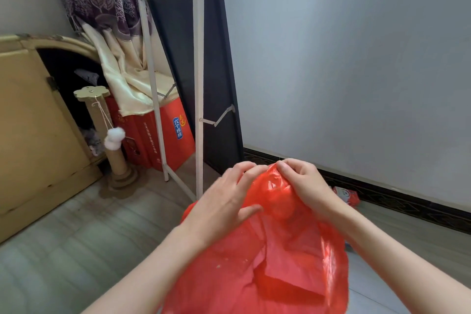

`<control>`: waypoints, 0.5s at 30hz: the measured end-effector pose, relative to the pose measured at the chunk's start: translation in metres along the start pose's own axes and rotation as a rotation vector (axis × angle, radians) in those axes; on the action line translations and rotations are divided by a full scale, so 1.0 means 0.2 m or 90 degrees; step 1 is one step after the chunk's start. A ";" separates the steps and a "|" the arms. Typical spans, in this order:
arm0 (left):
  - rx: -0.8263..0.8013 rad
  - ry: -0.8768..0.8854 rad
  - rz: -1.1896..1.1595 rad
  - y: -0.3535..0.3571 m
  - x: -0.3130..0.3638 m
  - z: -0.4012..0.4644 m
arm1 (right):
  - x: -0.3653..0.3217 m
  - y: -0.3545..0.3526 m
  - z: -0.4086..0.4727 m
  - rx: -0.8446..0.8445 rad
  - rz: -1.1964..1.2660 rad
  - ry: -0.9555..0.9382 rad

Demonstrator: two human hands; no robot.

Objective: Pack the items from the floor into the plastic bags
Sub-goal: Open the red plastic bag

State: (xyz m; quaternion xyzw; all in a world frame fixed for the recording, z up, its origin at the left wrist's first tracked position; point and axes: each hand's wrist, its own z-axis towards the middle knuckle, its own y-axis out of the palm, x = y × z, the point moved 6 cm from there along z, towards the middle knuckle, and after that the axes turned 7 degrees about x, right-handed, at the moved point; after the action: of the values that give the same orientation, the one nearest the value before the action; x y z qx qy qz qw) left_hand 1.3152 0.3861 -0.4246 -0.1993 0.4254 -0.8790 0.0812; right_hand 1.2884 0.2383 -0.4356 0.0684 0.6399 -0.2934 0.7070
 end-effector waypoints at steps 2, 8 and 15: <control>0.003 -0.033 -0.020 0.02 -0.02 0.01 | 0.02 -0.01 0.00 -0.027 0.081 0.083; -0.088 -0.028 -0.115 0.00 -0.06 0.01 | 0.01 -0.14 0.04 0.083 -0.175 -0.041; 0.076 -0.333 0.032 -0.13 -0.36 -0.07 | -0.11 -0.22 -0.02 0.271 -0.218 -0.162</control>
State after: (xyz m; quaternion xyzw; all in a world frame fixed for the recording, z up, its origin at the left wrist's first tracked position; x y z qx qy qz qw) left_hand 1.3755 0.4347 -0.4332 -0.4037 0.3419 -0.8192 0.2217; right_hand 1.2629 0.2111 -0.4031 0.0689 0.4726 -0.5423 0.6912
